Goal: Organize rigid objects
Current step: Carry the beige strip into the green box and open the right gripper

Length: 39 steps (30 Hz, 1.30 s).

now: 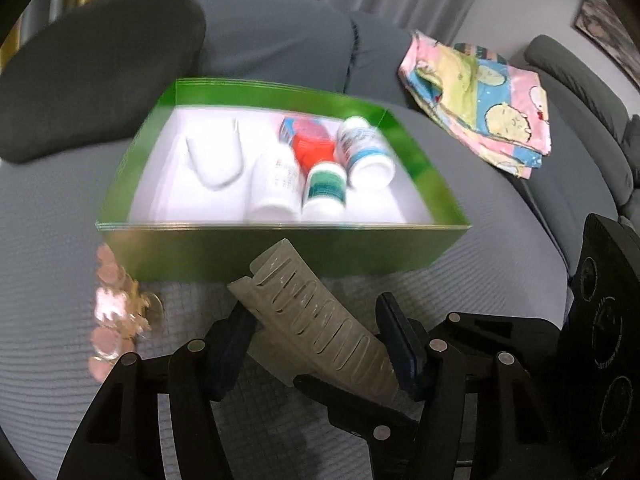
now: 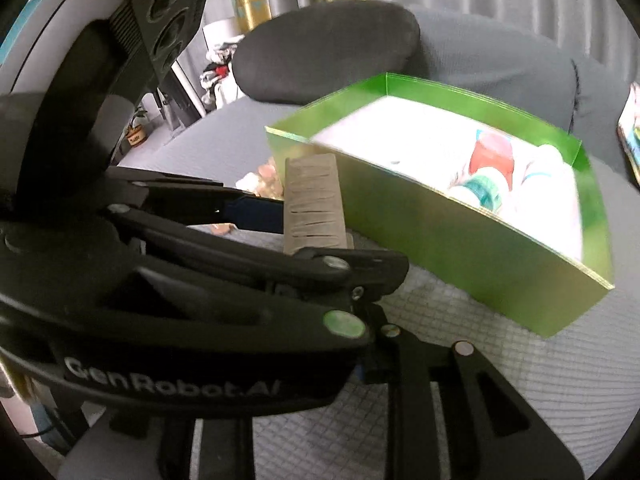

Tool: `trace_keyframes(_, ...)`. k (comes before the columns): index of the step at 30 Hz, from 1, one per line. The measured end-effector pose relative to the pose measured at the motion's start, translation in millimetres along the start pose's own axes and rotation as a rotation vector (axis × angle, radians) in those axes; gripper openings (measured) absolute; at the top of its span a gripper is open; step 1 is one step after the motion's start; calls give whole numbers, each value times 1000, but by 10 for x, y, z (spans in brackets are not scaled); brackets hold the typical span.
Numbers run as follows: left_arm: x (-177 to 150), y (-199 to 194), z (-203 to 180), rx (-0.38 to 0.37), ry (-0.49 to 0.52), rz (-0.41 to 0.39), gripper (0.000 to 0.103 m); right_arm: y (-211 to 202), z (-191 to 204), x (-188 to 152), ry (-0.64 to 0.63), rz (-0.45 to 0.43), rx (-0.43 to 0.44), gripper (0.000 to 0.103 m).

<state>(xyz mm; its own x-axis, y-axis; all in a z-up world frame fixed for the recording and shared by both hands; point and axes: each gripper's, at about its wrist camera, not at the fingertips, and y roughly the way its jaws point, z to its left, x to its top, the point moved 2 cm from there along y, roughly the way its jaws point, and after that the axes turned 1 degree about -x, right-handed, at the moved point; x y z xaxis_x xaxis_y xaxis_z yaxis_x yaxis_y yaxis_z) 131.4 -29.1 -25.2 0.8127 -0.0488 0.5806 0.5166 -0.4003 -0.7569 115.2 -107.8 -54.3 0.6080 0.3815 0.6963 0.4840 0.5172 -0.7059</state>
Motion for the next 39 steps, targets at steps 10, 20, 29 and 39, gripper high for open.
trace_keyframes(10,514,-376,-218,21,89,-106,62,-410,-85,508,-20,-133,-42,24)
trace_keyframes(20,1143,-250,-155,-6,94,-108,62,-427,-407,925,2,-176,-58,24)
trace_keyframes(29,1252,170,187,-56,-8,-37,62,-60,-602,1044,40,-109,-30,24)
trace_keyframes(39,1147,497,436,-51,-110,23,73,328,-712,918,98,-1,-52,65)
